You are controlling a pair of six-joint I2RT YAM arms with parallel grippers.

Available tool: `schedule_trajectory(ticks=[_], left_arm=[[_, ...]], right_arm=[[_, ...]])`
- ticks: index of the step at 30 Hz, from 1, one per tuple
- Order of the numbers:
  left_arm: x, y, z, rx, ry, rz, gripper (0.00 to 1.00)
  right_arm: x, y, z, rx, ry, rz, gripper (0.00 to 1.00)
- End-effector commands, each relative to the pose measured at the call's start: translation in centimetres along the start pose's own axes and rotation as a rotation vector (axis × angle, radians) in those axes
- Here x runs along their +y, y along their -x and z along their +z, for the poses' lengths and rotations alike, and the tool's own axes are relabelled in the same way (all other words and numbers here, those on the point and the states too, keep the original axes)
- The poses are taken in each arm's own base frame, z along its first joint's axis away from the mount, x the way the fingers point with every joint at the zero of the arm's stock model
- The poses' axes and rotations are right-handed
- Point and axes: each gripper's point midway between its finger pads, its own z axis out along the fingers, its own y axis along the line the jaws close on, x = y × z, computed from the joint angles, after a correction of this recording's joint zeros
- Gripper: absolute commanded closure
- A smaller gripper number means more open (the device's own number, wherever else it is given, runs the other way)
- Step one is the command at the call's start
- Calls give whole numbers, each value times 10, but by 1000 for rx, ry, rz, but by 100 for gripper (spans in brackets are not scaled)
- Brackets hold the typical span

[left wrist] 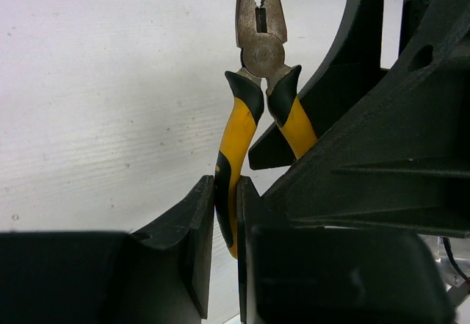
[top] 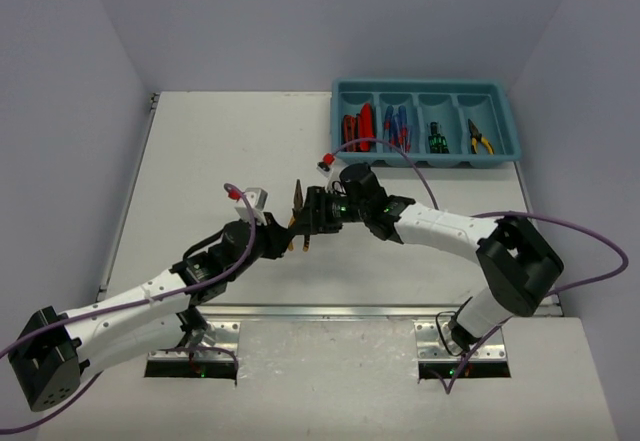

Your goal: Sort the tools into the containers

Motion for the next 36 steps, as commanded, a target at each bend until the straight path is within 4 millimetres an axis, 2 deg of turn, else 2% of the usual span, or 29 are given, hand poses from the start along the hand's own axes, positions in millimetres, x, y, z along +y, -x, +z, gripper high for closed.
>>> schedule_trajectory(ticks=[1,10,15,16,21,23,24,25,26,27,29,30,31,32,33,34,35,36], left_arm=[[-34,32,-1,-82,-101,-37,100],[-42,37,-3,-88,-130,-48,100],[-51,39,-7,-96,-188,-60,100],[-54,39,-7,-95,-198,-61,100],[-55,38,-6,-89,-205,-56,100],[-55,39,-6,-92,-202,-58,100],[-55,40,-6,-94,-200,-59,90],[-54,40,-6,-93,-195,-56,85],[-50,39,-5,-84,-163,-65,53],[-44,38,-4,-71,-120,-78,12],[-24,36,-2,-37,17,-81,0],[-16,35,-2,-22,73,-82,0],[-4,40,-3,-38,159,-92,0],[1,34,-6,5,204,-105,0],[17,37,-15,23,335,-120,0],[22,41,-20,37,387,-116,0],[23,43,-25,53,414,-111,0],[21,44,-29,72,418,-105,0]], right_arm=[[16,47,-15,-214,0,-52,42],[-3,60,-32,-299,-144,-57,36],[-3,63,-16,-249,-145,-50,43],[0,63,-13,-242,-124,-44,46],[22,48,0,-151,20,-40,74],[22,45,0,-140,31,-38,97],[20,45,-2,-146,21,-42,100],[16,47,-3,-153,3,-45,100],[11,51,-6,-166,-22,-49,100],[5,57,-11,-183,-51,-54,100],[-16,74,-25,-222,-142,-56,100],[-24,81,-32,-238,-166,-51,100],[-47,95,-47,-266,-236,-37,100],[-42,102,-49,-282,-228,-45,100],[-67,127,-73,-333,-357,-62,100],[-95,153,-98,-378,-498,-83,100],[-122,169,-123,-384,-631,-101,100],[-146,176,-146,-352,-751,-117,100]])
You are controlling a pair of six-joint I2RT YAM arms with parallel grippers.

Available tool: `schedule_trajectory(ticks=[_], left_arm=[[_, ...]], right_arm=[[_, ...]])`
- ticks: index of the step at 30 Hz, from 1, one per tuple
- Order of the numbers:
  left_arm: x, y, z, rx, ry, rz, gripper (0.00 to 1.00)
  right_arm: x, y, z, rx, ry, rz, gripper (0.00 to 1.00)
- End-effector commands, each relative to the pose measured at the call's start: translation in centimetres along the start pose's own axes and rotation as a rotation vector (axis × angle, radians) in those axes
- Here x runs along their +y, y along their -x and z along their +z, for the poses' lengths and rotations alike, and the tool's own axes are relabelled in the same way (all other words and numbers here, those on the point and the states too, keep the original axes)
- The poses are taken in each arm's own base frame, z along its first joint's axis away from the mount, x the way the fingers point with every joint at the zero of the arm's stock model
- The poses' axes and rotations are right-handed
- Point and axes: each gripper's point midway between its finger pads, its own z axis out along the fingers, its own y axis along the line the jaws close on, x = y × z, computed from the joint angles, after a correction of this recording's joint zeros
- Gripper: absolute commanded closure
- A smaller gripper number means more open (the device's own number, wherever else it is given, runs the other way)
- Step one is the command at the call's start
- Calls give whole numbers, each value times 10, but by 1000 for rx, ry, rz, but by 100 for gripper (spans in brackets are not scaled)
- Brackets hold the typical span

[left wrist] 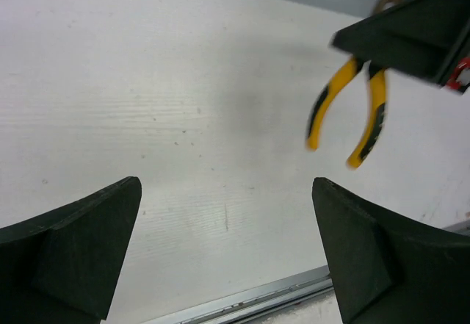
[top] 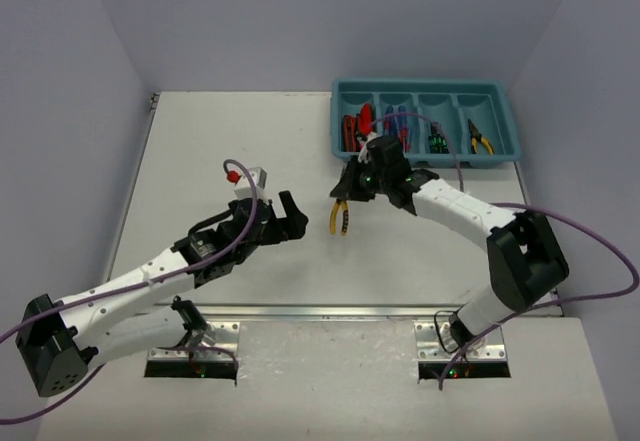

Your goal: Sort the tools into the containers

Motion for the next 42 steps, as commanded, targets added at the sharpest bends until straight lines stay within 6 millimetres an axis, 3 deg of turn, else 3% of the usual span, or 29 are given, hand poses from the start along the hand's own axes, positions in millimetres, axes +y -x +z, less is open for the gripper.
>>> schedule_trajectory(ticks=[1,3,4,6,7,9,10,12,14,16,20,25,31,33,34,36,37,40,42], left_arm=[[27,11,-24,37,212,-5,0],[19,17,-36,55,167,14,0],[17,19,-43,60,141,35,0],[13,20,-51,74,103,55,0],[9,27,-62,71,74,80,0],[10,35,-74,63,66,118,0],[11,39,-78,53,66,134,0],[13,50,-85,17,72,167,0],[21,59,-87,-28,102,189,0],[25,64,-84,-65,119,198,0],[22,63,-74,-90,99,222,0],[20,52,-63,-44,93,256,0],[20,49,-60,-32,92,261,0],[20,50,-61,-36,89,257,0],[20,49,-61,-35,87,257,0],[19,48,-61,-32,79,259,0],[17,48,-60,-31,73,262,0],[19,48,-58,-28,84,263,0],[22,51,-58,-32,104,258,0]], right_arm=[[-98,128,-59,-212,-432,-136,100],[-141,181,-91,-257,-582,-150,100],[-171,196,-101,-259,-661,-142,100],[-199,211,-111,-223,-742,-179,100],[-225,238,-122,-213,-820,-214,100],[-234,283,-142,-284,-911,-276,100],[-247,294,-146,-283,-953,-300,100],[-267,318,-140,-266,-1005,-381,100],[-303,333,-138,-231,-1066,-433,100],[-324,333,-135,-205,-1079,-436,100],[-352,320,-119,-163,-1046,-449,100],[-375,315,-108,-115,-1042,-485,100],[-397,302,-115,-109,-1014,-415,100],[-402,299,-114,-94,-1019,-417,89],[-403,298,-114,-89,-1020,-422,89],[-403,301,-121,-105,-1044,-409,61],[-398,306,-124,-130,-1045,-392,36],[-374,323,-141,-213,-1028,-331,19],[-341,344,-157,-299,-989,-314,5]])
